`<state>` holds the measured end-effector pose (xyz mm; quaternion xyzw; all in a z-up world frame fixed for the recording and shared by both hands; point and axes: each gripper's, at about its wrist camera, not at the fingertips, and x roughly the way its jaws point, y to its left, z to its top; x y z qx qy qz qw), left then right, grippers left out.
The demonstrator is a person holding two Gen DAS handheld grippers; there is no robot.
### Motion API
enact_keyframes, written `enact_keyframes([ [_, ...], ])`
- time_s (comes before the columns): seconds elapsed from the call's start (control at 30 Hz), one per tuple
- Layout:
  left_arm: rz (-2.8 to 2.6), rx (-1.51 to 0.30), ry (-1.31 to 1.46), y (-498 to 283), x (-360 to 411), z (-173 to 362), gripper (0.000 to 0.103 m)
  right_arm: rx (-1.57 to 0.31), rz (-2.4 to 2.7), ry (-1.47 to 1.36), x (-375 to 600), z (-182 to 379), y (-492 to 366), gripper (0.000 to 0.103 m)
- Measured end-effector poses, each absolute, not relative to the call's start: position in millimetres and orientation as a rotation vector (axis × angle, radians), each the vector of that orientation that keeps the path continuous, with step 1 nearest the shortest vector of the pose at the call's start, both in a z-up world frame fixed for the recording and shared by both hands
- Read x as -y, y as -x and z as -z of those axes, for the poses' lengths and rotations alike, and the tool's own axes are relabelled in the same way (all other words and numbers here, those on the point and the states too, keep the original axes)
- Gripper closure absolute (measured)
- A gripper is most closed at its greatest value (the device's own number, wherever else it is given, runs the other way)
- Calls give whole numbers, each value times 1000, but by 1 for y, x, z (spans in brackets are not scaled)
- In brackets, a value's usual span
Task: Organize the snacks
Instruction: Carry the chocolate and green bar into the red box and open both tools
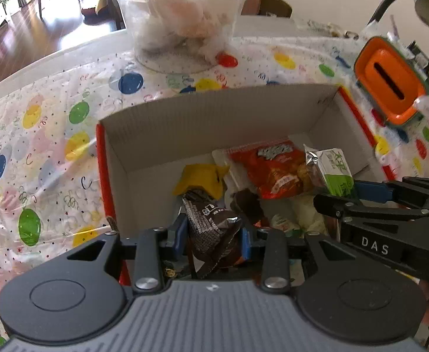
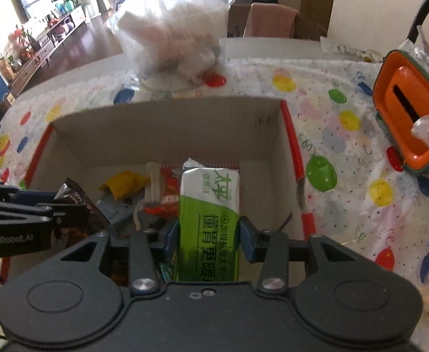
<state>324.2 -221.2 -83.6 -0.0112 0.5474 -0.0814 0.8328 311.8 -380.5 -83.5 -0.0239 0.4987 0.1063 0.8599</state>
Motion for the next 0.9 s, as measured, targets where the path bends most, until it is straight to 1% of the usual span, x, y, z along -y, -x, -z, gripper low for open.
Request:
enact_keyframes([
  [0.23, 171, -1170, -10, -328, 228, 91, 68, -1078, -223, 48, 380, 96, -310, 62],
  [0.5, 171, -1159, -27, -324, 231, 89, 67, -1060, -227, 25, 385, 94, -307, 59],
  [0.67, 179, -1128, -30, -316, 231, 84, 55, -1033, -226, 5, 388, 85, -299, 56],
  [0.7, 181, -1121, -28, -313, 230, 82, 54, -1026, -229, 0, 389, 82, -296, 55],
  [0.77, 192, -1110, -19, -310, 230, 78, 54, -1010, -237, -8, 390, 76, -290, 51],
  [0.8, 194, -1103, -14, -308, 229, 76, 54, -1000, -240, -11, 391, 73, -288, 45],
  [0.83, 198, -1096, -8, -306, 229, 74, 51, -986, -243, -13, 392, 69, -284, 36],
  [0.87, 203, -1087, -3, -304, 228, 71, 45, -972, -242, -15, 392, 66, -281, 33],
  [0.9, 203, -1077, 1, -301, 228, 68, 43, -962, -245, -17, 393, 62, -279, 31],
])
